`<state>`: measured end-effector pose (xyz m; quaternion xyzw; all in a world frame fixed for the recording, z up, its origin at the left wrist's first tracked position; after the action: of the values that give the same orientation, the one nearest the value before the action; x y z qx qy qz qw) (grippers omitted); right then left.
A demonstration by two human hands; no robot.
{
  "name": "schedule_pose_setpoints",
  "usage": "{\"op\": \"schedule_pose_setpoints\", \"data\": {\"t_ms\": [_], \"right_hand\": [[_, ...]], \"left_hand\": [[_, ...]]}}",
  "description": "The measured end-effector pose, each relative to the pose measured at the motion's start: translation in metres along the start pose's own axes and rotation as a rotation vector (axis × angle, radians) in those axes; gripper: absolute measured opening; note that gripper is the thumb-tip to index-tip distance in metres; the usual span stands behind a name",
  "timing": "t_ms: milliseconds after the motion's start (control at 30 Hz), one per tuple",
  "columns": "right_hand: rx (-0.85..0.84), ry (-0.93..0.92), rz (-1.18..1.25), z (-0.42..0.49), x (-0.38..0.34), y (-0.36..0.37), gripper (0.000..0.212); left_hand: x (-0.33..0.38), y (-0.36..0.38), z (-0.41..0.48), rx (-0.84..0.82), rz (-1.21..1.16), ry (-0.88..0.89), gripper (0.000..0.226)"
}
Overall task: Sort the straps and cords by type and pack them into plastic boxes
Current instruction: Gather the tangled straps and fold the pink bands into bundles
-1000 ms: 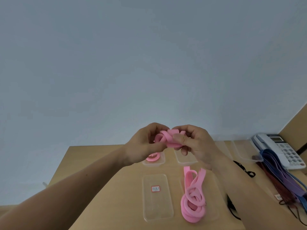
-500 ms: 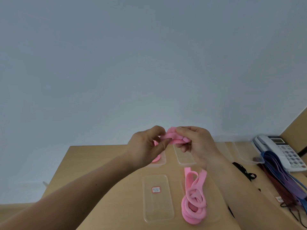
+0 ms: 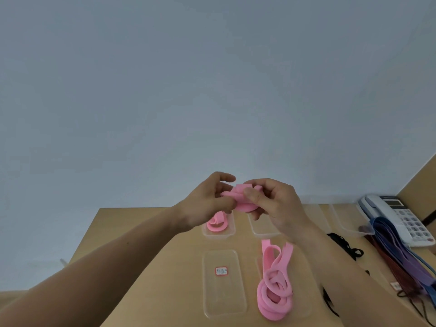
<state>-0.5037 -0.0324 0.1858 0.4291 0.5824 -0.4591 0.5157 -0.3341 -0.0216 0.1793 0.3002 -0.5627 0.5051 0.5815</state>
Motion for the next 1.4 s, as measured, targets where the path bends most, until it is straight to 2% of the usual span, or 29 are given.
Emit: {"op": "schedule_pose_setpoints", "data": {"t_ms": [100, 167, 233, 333, 400, 467, 533, 600, 700, 867, 1067, 1200, 1300, 1400], "right_hand": [[-0.035, -0.045, -0.033, -0.002, -0.008, 0.001, 0.037], [-0.055, -0.048, -0.046, -0.002, -0.008, -0.001, 0.037], [-0.069, -0.035, -0.06, -0.002, -0.005, -0.002, 0.036], [-0.073, -0.017, -0.092, -0.003, 0.002, -0.001, 0.037], [-0.068, 0.016, -0.059, -0.002, 0.006, -0.001, 0.039], [-0.11, 0.068, 0.06, -0.001, 0.009, -0.004, 0.036], [-0.203, 0.088, 0.178, -0.002, 0.009, -0.002, 0.023], [-0.247, 0.07, 0.174, -0.003, 0.009, 0.001, 0.022], [-0.209, 0.031, 0.166, -0.003, 0.01, 0.006, 0.019], [-0.142, -0.011, 0.174, -0.001, 0.011, 0.012, 0.011], [-0.04, -0.059, 0.067, 0.003, 0.011, 0.015, 0.008], [-0.005, -0.084, -0.029, 0.007, 0.016, 0.017, 0.01], [-0.019, -0.093, -0.204, 0.012, 0.02, 0.017, 0.021], [-0.028, -0.136, -0.407, 0.013, 0.019, 0.021, 0.045]], "left_hand": [[0.002, 0.011, -0.001, -0.131, -0.166, 0.005, 0.062], [0.001, 0.015, -0.002, -0.154, -0.226, 0.014, 0.064], [-0.002, 0.015, -0.001, -0.122, -0.231, -0.005, 0.063], [-0.007, 0.009, 0.002, -0.008, -0.093, -0.022, 0.049], [-0.008, 0.007, 0.003, -0.004, -0.068, -0.032, 0.047], [-0.008, 0.005, 0.001, 0.017, -0.117, -0.056, 0.054], [-0.008, 0.001, 0.0, 0.059, -0.179, -0.088, 0.057], [-0.01, 0.0, 0.0, 0.079, -0.236, -0.115, 0.051], [-0.011, 0.0, -0.001, 0.11, -0.335, -0.162, 0.04], [-0.014, 0.001, -0.002, 0.156, -0.469, -0.228, 0.04], [-0.023, -0.002, -0.005, 0.212, -0.583, -0.239, 0.032], [-0.028, -0.007, -0.006, 0.245, -0.468, -0.185, 0.04], [-0.028, -0.013, -0.007, 0.214, -0.373, -0.158, 0.042], [-0.031, -0.019, -0.011, 0.164, -0.248, -0.162, 0.037]]}}
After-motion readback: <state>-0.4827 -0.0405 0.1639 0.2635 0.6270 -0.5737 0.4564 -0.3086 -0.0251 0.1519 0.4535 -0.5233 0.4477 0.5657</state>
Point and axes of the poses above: each hand's wrist, its own z-axis towards the middle knuckle, its own y-axis out of the palm, x = y × z, the point moved 5 cm from there along z, towards the middle knuckle, and after that the axes turned 13 degrees about y, right-handed, at the moved point
